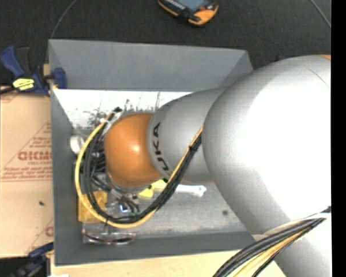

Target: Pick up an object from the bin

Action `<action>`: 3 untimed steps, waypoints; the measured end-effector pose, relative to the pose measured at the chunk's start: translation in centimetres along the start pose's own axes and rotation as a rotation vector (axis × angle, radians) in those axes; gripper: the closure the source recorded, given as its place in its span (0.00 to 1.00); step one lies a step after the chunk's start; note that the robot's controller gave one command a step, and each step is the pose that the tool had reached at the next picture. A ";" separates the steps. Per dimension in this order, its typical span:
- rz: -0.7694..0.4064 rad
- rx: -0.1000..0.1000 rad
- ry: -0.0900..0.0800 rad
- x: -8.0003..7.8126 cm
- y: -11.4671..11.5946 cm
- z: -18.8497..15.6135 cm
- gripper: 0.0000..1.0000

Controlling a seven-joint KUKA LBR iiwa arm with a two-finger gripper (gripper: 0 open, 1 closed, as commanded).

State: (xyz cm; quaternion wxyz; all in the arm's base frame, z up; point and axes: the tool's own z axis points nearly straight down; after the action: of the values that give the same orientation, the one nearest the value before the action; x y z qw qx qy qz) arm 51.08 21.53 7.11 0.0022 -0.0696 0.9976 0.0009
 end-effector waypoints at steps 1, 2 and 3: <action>-0.045 -0.002 -0.001 0.2 -0.5 -6.6 0.00; -0.004 -0.003 -0.001 0.0 0.1 0.1 0.00; -0.070 -0.003 -0.012 2.0 1.7 -0.1 0.00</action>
Offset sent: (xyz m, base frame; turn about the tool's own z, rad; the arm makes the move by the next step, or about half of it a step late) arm -0.0007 0.0011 -0.0010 -0.0034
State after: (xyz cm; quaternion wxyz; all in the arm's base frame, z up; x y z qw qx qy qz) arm 48.88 22.90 7.23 0.0079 -0.1042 0.9945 0.0025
